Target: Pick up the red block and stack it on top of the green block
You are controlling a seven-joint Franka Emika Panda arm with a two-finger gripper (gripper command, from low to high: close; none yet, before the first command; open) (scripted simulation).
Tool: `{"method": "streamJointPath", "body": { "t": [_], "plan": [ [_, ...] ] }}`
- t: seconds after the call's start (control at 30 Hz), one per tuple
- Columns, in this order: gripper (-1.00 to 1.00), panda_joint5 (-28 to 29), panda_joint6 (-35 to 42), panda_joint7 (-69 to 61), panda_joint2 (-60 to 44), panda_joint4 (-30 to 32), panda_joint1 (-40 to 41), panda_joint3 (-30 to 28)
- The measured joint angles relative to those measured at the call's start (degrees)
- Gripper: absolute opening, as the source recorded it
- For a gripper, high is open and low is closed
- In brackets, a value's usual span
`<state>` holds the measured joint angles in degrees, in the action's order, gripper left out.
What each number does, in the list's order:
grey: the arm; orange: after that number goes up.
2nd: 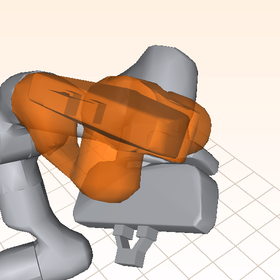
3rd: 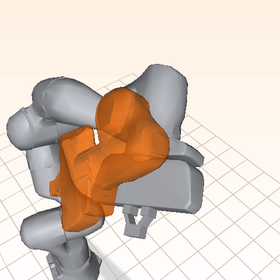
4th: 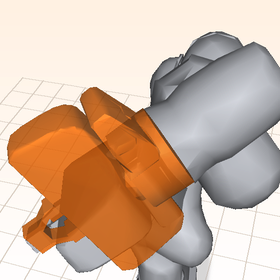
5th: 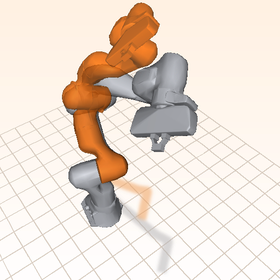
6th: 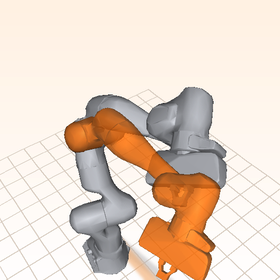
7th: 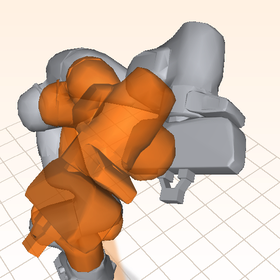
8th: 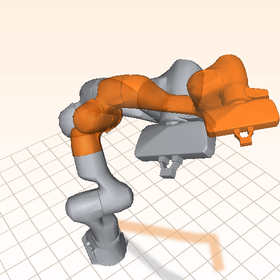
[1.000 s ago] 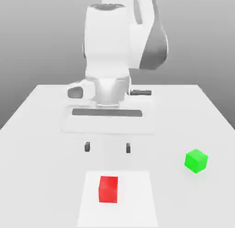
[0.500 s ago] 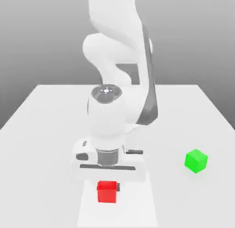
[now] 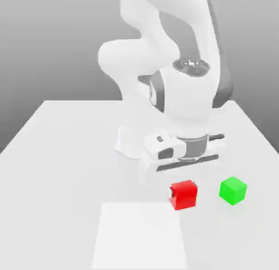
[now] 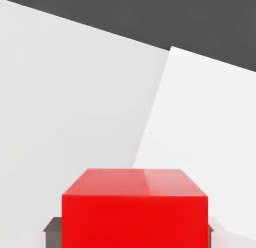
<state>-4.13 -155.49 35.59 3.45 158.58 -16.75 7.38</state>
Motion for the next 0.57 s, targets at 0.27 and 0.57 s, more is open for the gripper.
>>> {"method": "streamJointPath", "body": {
  "t": [0.27, 0.57],
  "plan": [
    [-1.0, -0.11, 0.74, -6.35, 3.16, 2.53, -11.79, 9.08],
    [1.0, 9.19, -9.38, 0.01, -7.76, 2.19, -11.34, 8.19]
  ]
}}
